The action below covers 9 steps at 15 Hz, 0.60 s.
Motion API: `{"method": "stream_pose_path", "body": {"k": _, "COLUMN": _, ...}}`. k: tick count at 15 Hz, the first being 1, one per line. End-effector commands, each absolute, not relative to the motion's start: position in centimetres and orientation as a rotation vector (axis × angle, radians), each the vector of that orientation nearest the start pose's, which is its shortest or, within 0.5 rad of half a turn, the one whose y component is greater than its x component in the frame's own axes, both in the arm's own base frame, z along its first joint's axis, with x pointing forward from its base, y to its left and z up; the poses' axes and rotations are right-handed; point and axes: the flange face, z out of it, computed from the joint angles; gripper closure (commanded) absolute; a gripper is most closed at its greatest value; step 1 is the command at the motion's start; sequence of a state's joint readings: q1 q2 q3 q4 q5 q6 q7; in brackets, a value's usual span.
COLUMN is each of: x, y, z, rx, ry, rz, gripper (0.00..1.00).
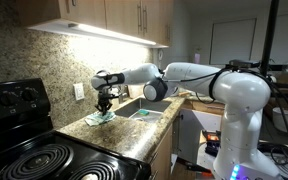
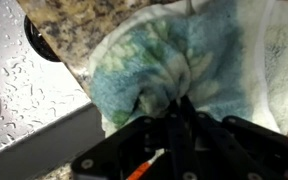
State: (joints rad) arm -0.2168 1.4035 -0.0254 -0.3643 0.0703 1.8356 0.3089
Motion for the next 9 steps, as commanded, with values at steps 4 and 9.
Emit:
{"method": "stream_pose_path", "body": {"k": 4, "x": 80.4, "y": -13.8, "z": 16.0, "rx": -2.943, "ry": 0.794, "rz": -0.195, "gripper": 0.92}}
{"method": "stream_pose_path", "body": {"k": 9, "x": 80.8, "y": -10.4, "z": 16.0, "rx": -2.945, "ry": 0.663, "rz": -0.155, "gripper": 0.93}}
